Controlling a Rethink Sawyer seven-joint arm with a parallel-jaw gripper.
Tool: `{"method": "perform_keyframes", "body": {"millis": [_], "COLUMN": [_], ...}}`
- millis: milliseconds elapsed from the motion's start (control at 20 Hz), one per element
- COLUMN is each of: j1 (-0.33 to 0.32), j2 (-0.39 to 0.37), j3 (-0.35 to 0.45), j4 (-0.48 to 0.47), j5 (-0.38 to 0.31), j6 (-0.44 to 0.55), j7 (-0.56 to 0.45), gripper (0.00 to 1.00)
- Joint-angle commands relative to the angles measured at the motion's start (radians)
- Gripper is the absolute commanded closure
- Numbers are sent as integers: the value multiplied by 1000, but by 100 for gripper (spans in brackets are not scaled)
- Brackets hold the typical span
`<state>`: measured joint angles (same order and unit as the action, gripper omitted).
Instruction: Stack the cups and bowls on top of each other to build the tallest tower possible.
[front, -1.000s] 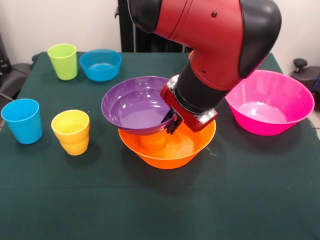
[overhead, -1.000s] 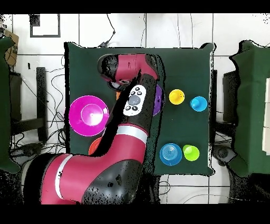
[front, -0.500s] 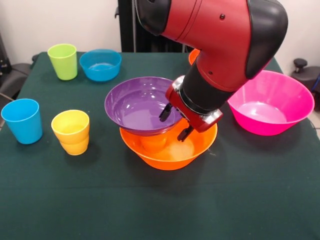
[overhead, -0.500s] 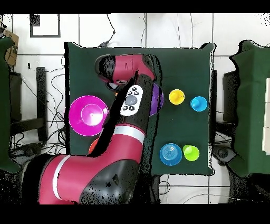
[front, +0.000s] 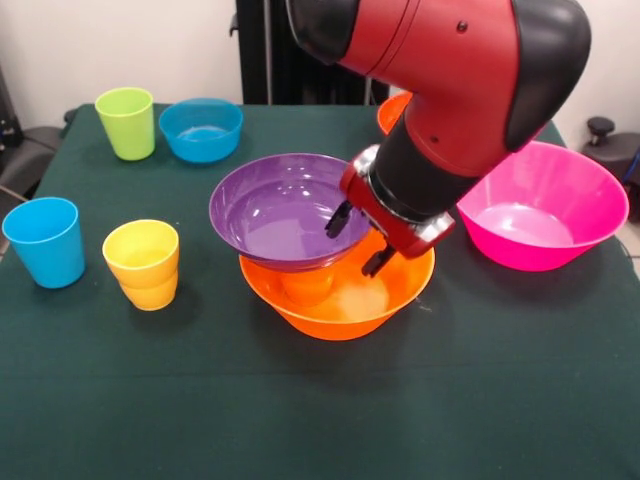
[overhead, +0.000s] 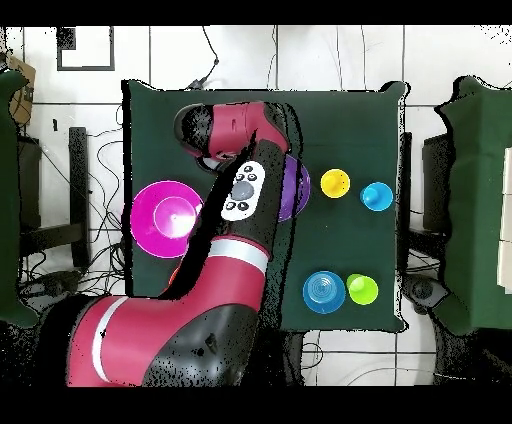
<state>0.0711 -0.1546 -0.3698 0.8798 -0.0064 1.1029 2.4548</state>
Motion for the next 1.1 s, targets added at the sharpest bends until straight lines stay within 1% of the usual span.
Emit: {"method": "perform_keyframes", "body": {"millis": [50, 150, 250, 300, 500, 650, 700, 750, 800, 900, 1050, 1100], "j1": [42, 45, 30, 26, 8, 22, 26, 27, 24, 9, 1, 2], "j2": [-138, -168, -211, -236, -285, -322, -350, -370, -419, -491, -528, -535], "j3": [7, -8, -12, -24, -28, -59, -73, -73, -73, -66, -78, -82], "j4": [92, 88, 107, 105, 89, 47, 49, 66, 127, 217, 222, 216], "j5": [-9, -10, -12, -23, -44, -68, -75, -77, -77, -70, -101, -122], "j6": [200, 248, 281, 317, 409, 525, 561, 551, 498, 419, 396, 365], "j7": [30, 18, -20, -47, -112, -126, -133, -139, -157, -183, -218, -234], "gripper": [0, 0, 0, 0, 0, 0, 0, 0, 0, 0, 0, 0]}}
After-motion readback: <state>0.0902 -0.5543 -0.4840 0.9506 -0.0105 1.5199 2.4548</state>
